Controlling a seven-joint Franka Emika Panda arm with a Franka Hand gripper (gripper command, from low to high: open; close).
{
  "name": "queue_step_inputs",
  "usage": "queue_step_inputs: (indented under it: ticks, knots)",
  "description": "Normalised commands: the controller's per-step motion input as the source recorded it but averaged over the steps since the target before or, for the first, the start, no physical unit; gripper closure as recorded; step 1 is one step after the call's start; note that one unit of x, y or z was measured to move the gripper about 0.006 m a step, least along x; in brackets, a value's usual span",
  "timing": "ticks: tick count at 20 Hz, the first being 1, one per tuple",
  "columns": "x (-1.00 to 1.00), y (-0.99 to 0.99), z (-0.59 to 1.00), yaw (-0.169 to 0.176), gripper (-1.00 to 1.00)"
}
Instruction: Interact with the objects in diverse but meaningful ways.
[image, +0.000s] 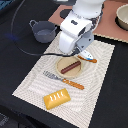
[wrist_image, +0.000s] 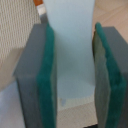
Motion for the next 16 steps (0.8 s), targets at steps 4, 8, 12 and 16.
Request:
queue_step_inputs:
  ticks: [4,8,12,16]
  knots:
    - [-0.60,-0.15,-0.05,0.155,1.00]
    - [-0.60,-0.19,-0.07,0.143,1.00]
    - [-0.59,-0.27,-0.08,0.107,1.00]
    - [-0.66,-0.38,-0.16,0.059,1.00]
